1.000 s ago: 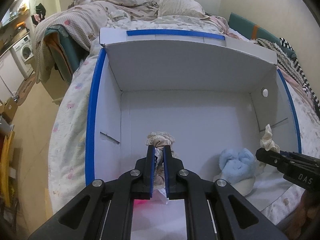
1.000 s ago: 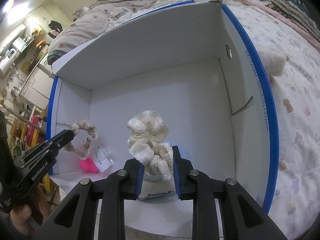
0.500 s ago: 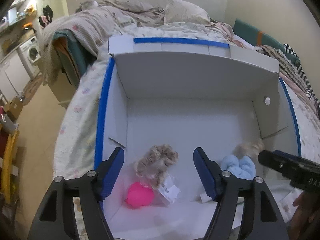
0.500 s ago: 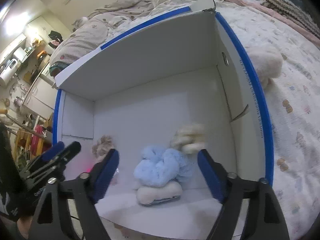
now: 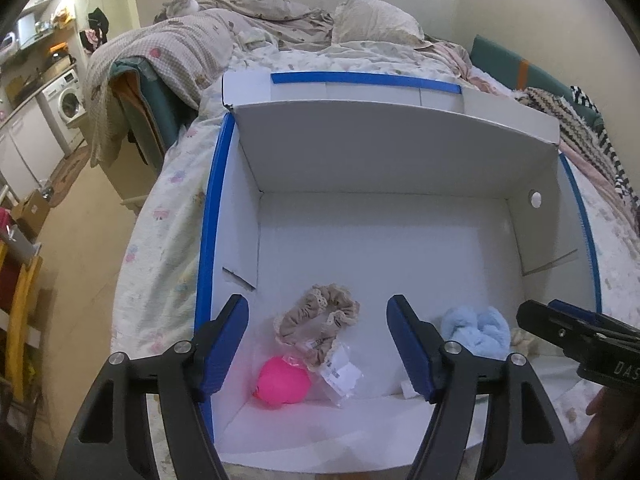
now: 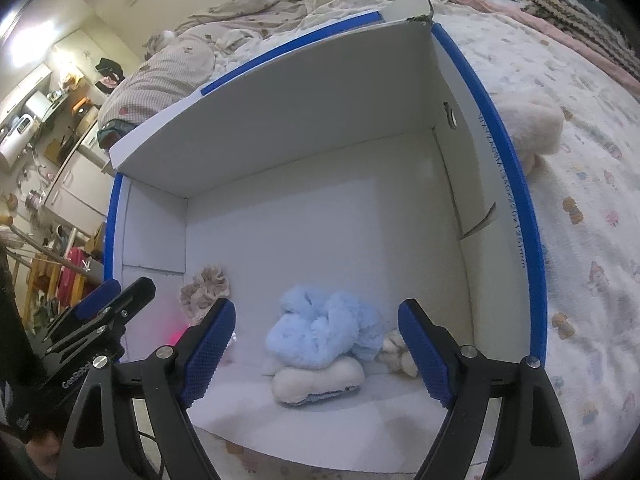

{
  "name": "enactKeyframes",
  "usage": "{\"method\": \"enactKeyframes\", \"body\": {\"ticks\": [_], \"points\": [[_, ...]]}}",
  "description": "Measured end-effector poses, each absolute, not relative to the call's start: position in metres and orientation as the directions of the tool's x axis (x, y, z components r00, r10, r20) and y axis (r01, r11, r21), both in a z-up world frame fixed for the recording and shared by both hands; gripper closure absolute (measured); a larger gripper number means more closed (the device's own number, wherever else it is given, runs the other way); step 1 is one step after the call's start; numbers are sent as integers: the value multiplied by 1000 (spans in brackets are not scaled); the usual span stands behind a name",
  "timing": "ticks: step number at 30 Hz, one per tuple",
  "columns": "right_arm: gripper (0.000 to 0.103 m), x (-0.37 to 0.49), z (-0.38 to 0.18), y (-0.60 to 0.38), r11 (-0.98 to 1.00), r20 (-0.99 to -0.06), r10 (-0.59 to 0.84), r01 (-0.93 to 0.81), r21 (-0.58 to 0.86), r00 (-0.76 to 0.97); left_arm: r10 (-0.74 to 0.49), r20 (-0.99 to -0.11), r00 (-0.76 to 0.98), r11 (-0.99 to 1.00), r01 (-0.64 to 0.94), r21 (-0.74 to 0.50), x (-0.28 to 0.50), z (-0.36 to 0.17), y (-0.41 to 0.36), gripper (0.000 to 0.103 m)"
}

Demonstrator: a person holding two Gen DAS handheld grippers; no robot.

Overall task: Organize soft objects
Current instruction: 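Withdraw both tools from the box toward the remaining small items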

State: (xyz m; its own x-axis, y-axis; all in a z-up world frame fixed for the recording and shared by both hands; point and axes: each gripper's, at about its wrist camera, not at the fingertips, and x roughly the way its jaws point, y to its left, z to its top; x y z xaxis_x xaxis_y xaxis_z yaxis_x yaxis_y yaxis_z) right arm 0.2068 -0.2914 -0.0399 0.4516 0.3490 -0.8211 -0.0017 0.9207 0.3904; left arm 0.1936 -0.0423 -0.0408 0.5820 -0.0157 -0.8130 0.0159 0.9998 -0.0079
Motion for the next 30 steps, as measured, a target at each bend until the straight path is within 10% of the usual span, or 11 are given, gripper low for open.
{"method": "enactKeyframes", "body": {"ticks": [30], "points": [[14,150,-16,-295,940,-791,288,0,342,540,-16,-823,568,996,-66,-65,122,-30,-5,34]]}}
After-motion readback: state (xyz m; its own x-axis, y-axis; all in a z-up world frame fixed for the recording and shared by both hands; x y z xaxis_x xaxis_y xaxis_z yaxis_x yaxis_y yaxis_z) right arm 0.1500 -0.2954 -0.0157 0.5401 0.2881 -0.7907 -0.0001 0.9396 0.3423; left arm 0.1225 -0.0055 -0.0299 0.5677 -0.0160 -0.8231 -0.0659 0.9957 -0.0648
